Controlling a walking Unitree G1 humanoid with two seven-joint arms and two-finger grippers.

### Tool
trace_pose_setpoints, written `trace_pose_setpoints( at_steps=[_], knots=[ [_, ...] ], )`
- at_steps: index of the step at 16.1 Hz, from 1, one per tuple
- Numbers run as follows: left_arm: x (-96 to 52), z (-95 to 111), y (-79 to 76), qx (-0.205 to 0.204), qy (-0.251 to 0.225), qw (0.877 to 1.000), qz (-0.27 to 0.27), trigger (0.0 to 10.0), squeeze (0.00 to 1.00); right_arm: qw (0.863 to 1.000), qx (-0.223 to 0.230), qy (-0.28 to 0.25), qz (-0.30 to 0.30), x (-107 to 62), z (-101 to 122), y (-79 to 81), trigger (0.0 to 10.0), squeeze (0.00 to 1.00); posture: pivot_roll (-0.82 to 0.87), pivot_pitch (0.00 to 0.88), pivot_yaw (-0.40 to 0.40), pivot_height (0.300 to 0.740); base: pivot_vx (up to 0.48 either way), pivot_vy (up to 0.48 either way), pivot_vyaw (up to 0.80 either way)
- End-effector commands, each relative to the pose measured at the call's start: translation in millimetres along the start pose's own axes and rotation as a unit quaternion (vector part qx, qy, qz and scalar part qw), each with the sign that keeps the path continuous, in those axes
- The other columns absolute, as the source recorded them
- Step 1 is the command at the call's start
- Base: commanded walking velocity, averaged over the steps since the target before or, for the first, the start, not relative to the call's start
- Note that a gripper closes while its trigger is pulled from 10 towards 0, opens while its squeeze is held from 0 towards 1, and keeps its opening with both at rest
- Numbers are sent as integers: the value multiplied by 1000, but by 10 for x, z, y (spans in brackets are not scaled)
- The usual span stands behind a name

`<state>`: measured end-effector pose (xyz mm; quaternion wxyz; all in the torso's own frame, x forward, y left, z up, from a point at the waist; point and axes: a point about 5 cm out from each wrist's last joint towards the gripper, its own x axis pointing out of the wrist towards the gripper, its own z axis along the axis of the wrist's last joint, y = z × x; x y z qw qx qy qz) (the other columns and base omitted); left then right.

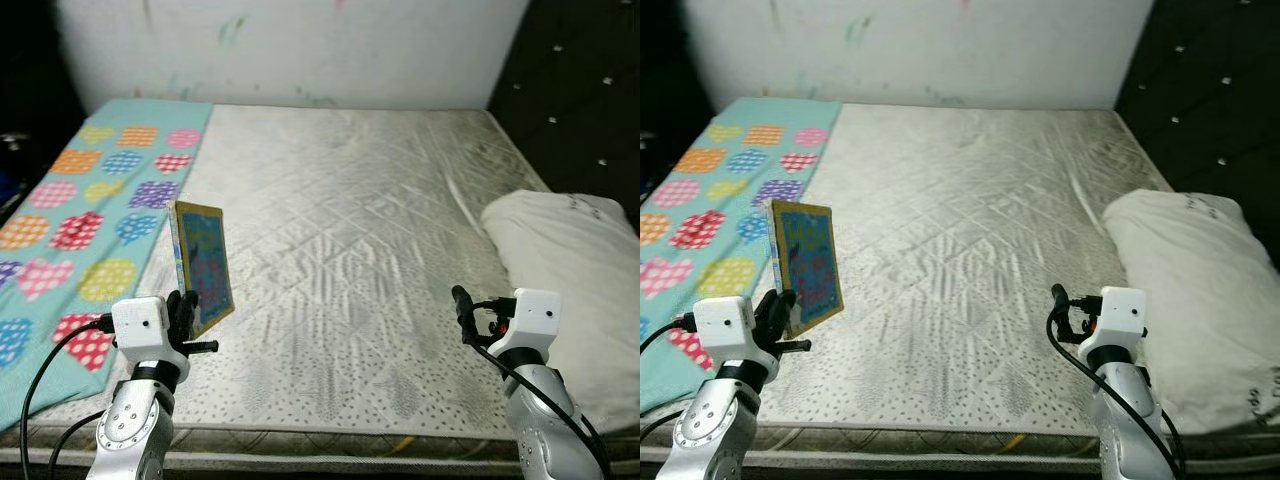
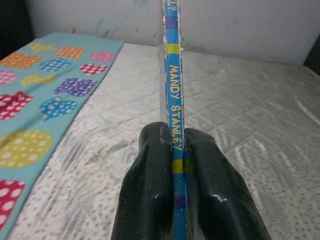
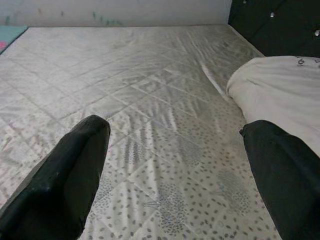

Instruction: Clean up the room

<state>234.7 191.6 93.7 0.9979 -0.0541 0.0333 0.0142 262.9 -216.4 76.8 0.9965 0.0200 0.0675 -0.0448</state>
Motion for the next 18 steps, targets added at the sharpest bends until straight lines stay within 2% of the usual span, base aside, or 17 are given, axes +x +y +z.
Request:
trace_pose_setpoints(
  at_steps=[1, 18],
  knots=[
    [7, 118, -20, 2, -25, 1000, -5, 10000, 0, 1000, 0, -7, 7, 9, 51, 22, 10000, 0, -73, 0, -29, 740, 0, -262, 0],
    [18, 93, -67, -6, -19, 1000, -7, 10000, 0, 1000, -6, -15, 21, 46, 99, 79, 10000, 0, -85, 0, -32, 740, 0, -317, 0]
  ],
)
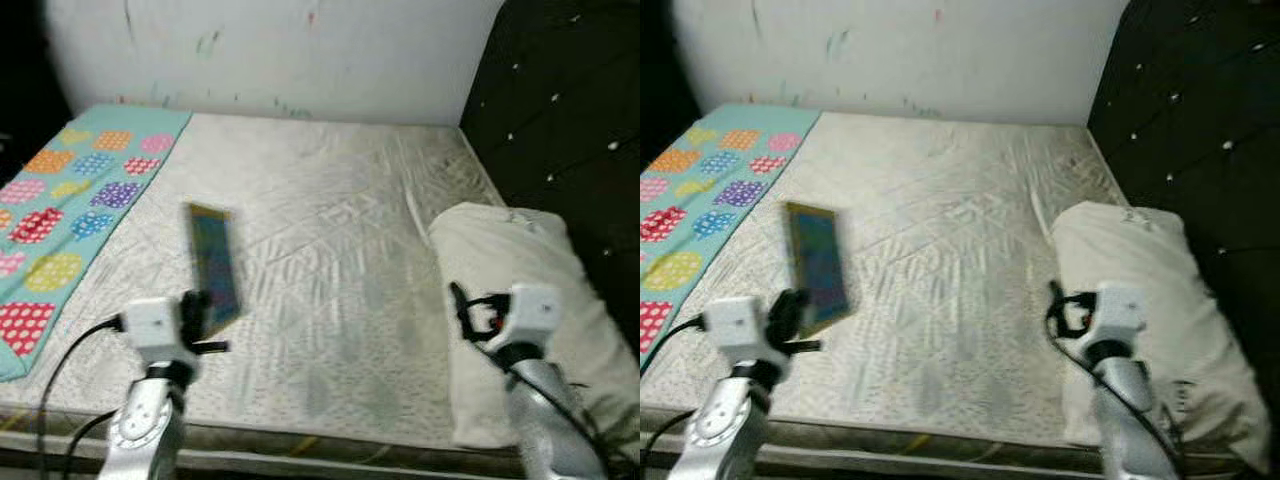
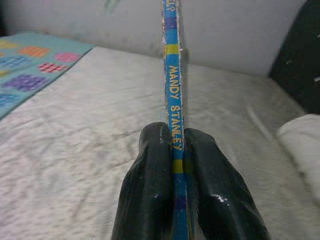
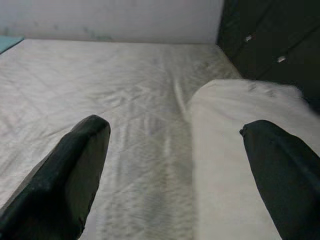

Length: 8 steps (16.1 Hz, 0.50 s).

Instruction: Clean up the room

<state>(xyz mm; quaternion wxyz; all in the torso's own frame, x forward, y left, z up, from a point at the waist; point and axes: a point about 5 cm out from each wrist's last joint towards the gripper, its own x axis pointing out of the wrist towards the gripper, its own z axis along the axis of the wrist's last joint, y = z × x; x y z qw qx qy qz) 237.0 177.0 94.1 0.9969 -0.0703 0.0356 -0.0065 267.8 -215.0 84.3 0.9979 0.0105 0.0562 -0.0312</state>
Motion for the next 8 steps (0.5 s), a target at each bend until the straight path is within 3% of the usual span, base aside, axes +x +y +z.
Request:
trace_pose_setpoints(
  at_steps=[1, 3, 8],
  knots=[
    [-5, 103, 76, 10, -22, 1000, 14, 10000, 0, 1000, 4, -4, 6, 9, 18, 57, 10000, 0, -86, 0, -32, 740, 0, -281, 0],
    [-7, 102, 74, 10, -22, 1000, 12, 10000, 0, 1000, 3, -3, 6, 8, 12, 55, 10000, 0, -85, 0, -32, 740, 0, -371, 0],
    [-10, 114, 60, -1, -28, 1000, 15, 10000, 0, 1000, 3, 1, 9, 3, -7, 64, 10000, 0, -81, 0, -35, 740, 0, 0, 0]
  ],
)
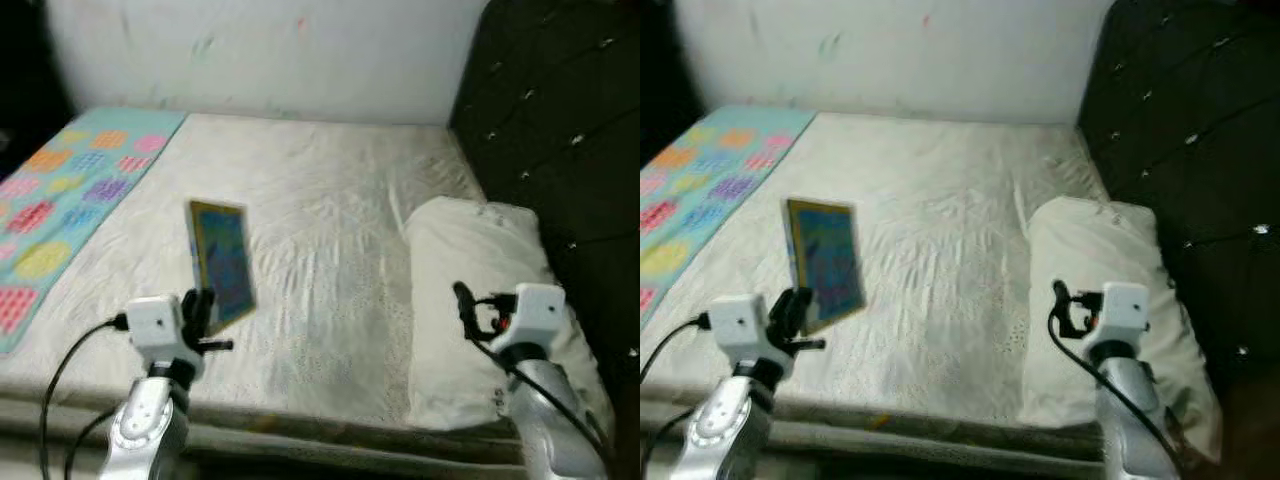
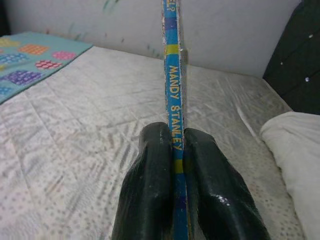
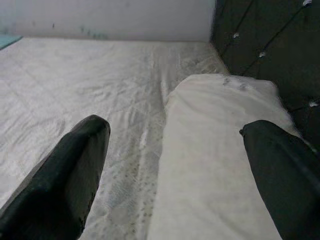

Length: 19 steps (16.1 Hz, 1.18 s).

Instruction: Clean up the room

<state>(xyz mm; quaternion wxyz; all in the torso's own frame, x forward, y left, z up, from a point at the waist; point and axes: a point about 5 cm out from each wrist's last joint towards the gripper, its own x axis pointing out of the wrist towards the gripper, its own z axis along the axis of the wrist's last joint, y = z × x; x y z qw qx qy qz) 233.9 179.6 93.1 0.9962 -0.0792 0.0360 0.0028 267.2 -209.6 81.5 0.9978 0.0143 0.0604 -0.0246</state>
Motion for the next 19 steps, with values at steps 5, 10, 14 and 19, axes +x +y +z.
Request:
trace_pose_setpoints(
  at_steps=[5, 10, 14, 19],
  knots=[
    [25, 117, 16, 1, -26, 1000, 7, 10000, 0, 1000, -3, -4, 1, 15, 30, 1, 10000, 0, -83, 0, -37, 740, 0, 0, 0],
    [46, 121, 5, -1, -27, 1000, 4, 10000, 0, 1000, 0, -4, 2, 34, 33, 12, 10000, 0, -84, 0, -38, 740, 0, 0, -266],
    [48, 115, -11, -3, -27, 1000, 0, 10000, 0, 1000, 0, -7, 4, 46, 40, 19, 10000, 0, -84, 0, -38, 740, 0, 0, -761],
    [63, 131, -20, -7, -30, 1000, 1, 10000, 0, 1000, 1, -9, 5, 60, 44, 27, 10000, 0, -81, 0, -40, 740, 0, 0, -350]
  ],
)
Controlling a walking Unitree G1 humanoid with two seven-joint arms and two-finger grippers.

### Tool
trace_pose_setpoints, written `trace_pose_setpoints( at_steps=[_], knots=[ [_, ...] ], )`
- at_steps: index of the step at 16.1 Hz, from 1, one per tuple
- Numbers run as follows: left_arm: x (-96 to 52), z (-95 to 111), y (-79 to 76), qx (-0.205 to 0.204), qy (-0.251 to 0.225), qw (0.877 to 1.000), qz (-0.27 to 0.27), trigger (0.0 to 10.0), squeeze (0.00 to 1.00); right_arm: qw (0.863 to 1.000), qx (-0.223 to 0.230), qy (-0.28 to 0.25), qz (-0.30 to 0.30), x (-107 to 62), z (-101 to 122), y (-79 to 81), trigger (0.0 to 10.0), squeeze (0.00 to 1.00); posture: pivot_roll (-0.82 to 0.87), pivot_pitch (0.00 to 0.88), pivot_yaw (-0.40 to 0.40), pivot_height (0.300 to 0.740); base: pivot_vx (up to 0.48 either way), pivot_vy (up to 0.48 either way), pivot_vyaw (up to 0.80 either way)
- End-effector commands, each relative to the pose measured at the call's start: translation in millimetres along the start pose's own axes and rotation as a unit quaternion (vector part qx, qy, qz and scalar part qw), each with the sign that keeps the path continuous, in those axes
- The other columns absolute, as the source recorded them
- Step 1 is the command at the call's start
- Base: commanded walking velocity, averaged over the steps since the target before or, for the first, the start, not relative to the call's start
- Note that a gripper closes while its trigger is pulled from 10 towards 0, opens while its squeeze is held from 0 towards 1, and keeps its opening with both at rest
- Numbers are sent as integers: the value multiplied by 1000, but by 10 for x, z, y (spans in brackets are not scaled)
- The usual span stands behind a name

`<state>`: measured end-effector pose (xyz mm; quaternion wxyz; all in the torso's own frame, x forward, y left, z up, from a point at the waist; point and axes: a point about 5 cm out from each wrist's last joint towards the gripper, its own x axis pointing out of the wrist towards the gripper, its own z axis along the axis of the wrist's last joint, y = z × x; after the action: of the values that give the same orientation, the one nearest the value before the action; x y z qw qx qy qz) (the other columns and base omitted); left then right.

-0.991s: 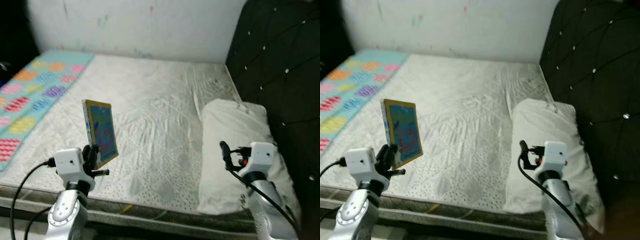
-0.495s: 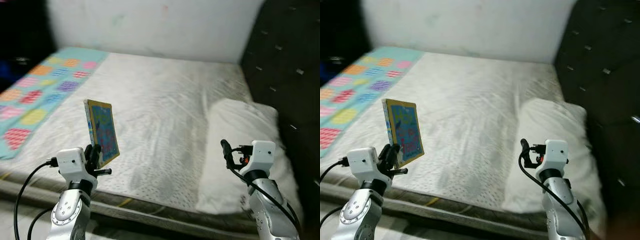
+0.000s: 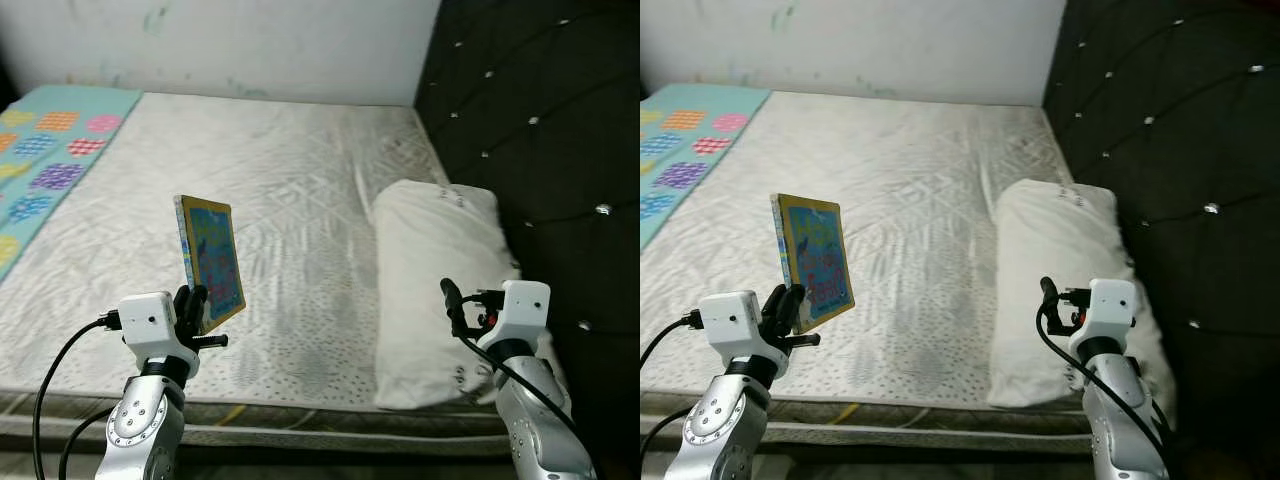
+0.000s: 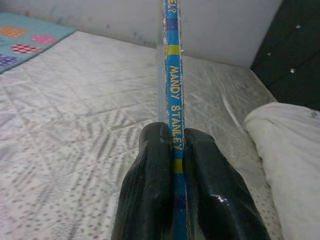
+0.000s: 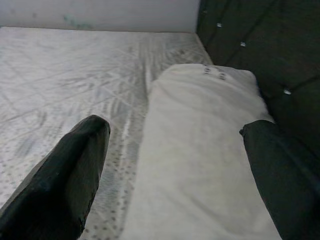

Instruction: Clean up the room

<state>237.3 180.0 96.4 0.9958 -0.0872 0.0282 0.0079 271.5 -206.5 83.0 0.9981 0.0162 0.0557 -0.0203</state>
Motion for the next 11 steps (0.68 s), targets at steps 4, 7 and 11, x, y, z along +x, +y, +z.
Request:
trace_pose_setpoints(
  at_steps=[4, 7, 11],
  knots=[
    [34, 95, -38, 3, -21, 1000, -10, 10000, 0, 1000, -3, -4, 5, 28, 25, 4, 10000, 0, -80, 0, -41, 740, 0, 0, 0],
    [36, 94, -35, 4, -21, 1000, -10, 10000, 0, 1000, -4, -4, 6, 33, 19, 11, 10000, 0, -78, 0, -40, 740, 0, 0, -685],
    [38, 91, -42, 4, -20, 1000, -12, 10000, 0, 1000, -4, -5, 7, 33, 16, 14, 10000, 0, -78, 0, -40, 740, 0, -185, -662]
  ],
)
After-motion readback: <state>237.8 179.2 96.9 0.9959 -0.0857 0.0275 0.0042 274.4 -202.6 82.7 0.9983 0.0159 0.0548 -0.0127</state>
